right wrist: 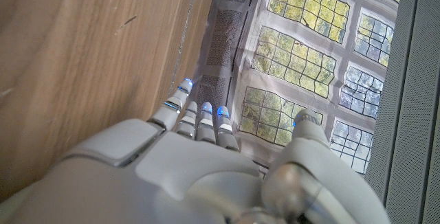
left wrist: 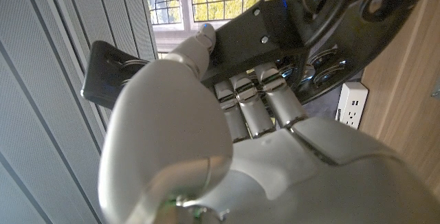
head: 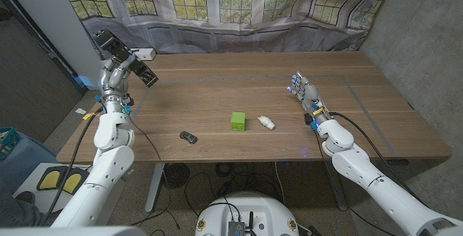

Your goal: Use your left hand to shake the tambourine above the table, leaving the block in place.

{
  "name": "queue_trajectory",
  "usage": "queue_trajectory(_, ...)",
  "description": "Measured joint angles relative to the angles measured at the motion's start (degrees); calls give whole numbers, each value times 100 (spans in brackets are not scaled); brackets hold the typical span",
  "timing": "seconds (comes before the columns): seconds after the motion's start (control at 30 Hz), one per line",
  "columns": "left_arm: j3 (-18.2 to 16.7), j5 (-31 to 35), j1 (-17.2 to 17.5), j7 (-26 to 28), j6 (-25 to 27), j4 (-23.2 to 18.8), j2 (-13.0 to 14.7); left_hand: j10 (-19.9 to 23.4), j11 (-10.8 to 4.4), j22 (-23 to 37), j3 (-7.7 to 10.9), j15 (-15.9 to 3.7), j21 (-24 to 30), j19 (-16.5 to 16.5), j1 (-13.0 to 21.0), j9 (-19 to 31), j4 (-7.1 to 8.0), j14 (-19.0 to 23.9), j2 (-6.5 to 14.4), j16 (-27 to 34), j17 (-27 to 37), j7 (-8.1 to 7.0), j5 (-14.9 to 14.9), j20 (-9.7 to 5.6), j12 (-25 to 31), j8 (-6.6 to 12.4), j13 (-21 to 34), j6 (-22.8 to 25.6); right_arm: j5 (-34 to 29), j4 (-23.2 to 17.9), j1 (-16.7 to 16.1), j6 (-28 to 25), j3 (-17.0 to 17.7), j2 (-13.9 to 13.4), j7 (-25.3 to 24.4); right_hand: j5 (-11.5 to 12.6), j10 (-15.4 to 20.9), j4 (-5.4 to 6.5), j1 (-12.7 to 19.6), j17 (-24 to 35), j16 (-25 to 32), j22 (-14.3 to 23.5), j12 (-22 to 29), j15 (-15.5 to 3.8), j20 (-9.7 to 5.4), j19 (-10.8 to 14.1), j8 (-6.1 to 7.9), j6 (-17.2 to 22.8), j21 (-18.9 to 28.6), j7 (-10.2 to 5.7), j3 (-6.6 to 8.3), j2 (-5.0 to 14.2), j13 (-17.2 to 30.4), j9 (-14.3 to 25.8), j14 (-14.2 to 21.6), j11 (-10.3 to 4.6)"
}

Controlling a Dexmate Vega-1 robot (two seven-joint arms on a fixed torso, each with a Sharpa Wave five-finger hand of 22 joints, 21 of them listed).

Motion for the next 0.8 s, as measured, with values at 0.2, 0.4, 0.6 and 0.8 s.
queue_trajectory(0.2,13,1004,126,915,546,-506,247,0,0,0,0,0,42,0,0,0,0,0,0,0,-18,-1,0,0,-1,1,-1,-1,5,-44,-50,-1,17,-16,-20,0,0,0,0,0,0,0,0,0,0,0,0,0,0,0,0,0,0,0,0,0)
queue_trajectory(0.4,105,2003,215,1483,1180,-1255,549,0,0,0,0,0,42,0,0,-1,0,0,0,-15,-17,-1,-2,0,-5,24,1,-1,7,-99,-105,0,33,-36,-48,0,0,0,0,0,0,0,0,0,0,0,0,0,0,0,0,0,0,0,0,0)
queue_trajectory(0.6,472,3281,-60,1615,1900,-1909,994,40,3,0,0,-1,42,0,0,-3,0,0,0,-11,0,-1,0,0,-22,25,27,-1,8,-161,-168,27,59,-56,-78,0,0,0,0,0,0,0,0,0,0,0,0,0,0,0,0,0,0,0,0,0)
queue_trajectory(0.8,848,4414,-437,1242,2513,-2184,1353,51,12,0,0,-1,42,0,-30,-5,0,-1,-30,3,0,-20,22,0,-23,25,4,17,9,-199,-211,70,81,-62,-93,0,0,0,0,0,0,0,0,-2,-31,31,0,0,0,0,0,0,0,0,2,0)
